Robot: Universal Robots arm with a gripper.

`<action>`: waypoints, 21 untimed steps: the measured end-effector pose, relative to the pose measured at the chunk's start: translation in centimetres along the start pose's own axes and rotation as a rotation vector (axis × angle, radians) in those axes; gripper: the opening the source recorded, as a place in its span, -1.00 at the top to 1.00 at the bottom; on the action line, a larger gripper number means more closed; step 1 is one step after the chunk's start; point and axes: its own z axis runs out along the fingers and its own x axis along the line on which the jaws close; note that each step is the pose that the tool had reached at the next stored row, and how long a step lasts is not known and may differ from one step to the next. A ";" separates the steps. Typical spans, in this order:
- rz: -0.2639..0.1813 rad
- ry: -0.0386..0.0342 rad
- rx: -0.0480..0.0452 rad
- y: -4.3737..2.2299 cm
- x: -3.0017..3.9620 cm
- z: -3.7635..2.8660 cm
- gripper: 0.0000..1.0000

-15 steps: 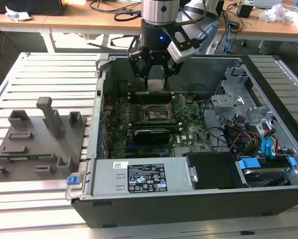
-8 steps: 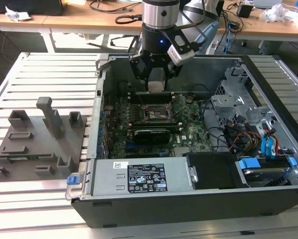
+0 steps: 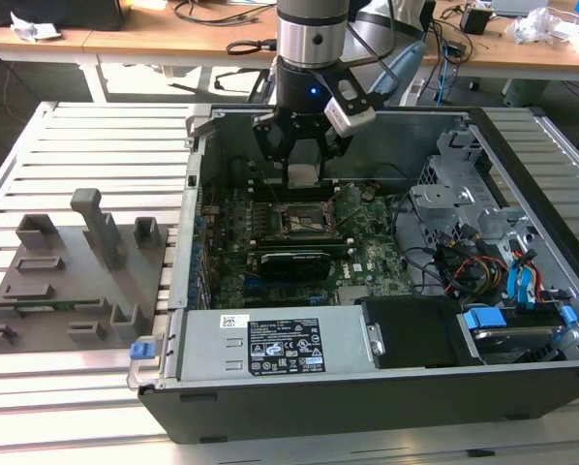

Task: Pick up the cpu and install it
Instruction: 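Pick up the cpu and move it towards the insertion slot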

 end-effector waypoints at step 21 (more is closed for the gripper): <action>-0.003 0.0050 0.0939 0.29 -1.10 1.04 -0.09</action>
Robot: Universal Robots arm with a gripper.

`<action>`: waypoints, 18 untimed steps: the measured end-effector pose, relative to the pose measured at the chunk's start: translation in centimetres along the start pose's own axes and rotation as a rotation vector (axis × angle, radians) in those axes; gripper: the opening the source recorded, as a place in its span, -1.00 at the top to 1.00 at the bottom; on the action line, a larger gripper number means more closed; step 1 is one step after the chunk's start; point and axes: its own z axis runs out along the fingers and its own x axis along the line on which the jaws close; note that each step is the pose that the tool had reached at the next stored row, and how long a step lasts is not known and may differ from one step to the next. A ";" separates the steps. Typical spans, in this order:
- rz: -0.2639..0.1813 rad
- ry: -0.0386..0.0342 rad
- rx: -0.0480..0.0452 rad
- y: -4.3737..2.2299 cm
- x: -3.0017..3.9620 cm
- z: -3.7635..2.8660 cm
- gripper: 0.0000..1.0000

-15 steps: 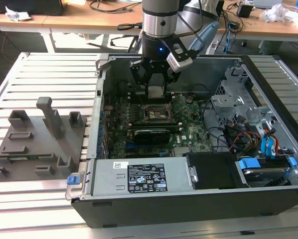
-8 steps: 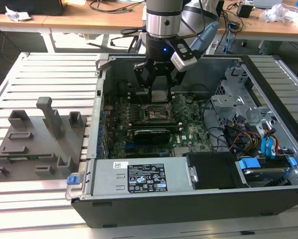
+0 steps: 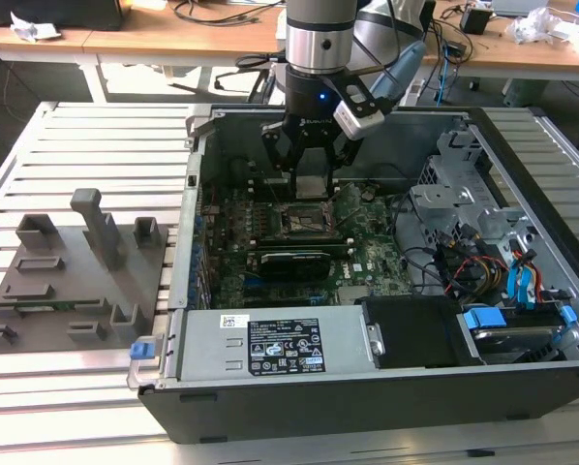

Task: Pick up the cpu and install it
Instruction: 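Pick up the cpu and move it towards the insertion slot, then place the cpu into insertion slot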

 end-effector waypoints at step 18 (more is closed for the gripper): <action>0.003 -0.0047 -0.0872 -0.39 0.00 0.06 -0.09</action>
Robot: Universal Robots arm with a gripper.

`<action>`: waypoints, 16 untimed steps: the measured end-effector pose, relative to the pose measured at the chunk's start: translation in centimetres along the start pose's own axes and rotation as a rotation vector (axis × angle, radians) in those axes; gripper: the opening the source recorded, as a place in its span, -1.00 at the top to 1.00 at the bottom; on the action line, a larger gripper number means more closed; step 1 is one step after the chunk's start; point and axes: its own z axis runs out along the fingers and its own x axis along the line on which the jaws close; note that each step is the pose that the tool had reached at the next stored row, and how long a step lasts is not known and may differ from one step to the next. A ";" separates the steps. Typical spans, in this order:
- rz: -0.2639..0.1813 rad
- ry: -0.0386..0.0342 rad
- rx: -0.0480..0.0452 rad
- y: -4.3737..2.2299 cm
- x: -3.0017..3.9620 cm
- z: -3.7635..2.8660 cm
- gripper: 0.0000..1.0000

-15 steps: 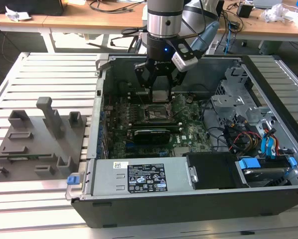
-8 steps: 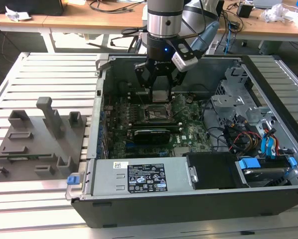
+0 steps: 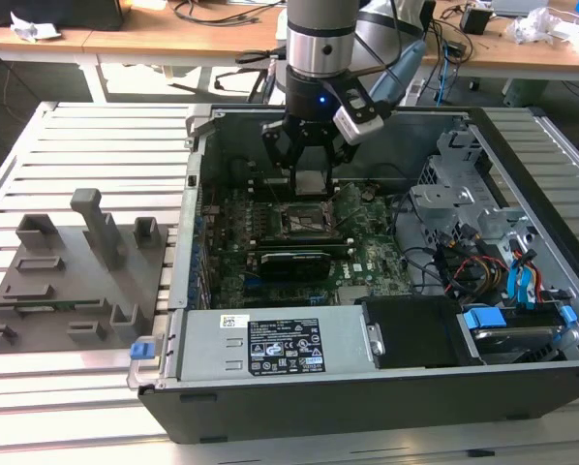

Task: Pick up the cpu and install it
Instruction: 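Place the cpu into insertion slot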

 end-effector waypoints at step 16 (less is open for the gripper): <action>0.067 0.0028 -0.0123 -1.04 0.06 0.06 -0.09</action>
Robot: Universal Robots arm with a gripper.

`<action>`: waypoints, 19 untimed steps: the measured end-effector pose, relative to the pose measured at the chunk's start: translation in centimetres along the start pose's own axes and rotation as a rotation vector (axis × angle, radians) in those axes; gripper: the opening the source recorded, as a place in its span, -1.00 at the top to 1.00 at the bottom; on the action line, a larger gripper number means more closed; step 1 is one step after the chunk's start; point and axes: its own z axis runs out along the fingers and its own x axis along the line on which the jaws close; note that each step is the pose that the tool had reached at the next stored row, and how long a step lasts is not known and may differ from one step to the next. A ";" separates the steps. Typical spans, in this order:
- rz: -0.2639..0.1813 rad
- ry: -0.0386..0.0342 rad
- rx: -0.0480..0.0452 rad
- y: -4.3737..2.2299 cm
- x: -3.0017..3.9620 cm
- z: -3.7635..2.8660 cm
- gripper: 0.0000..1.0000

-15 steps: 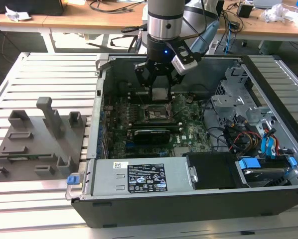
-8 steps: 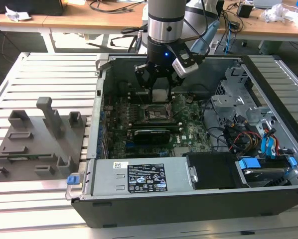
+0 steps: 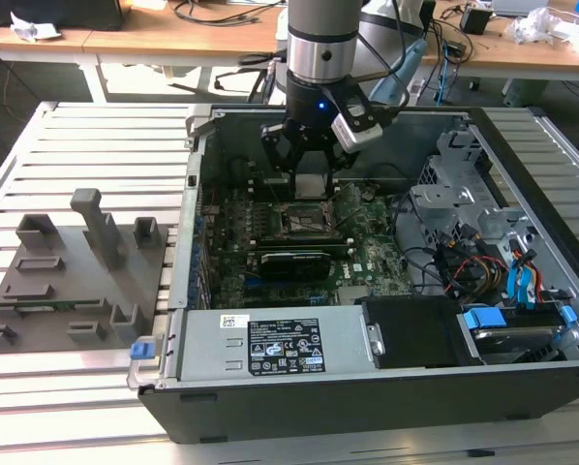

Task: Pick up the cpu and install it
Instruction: 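Place the cpu into insertion slot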

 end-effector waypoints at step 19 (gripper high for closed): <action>0.173 0.0085 0.0058 0.00 -0.02 0.00 -0.09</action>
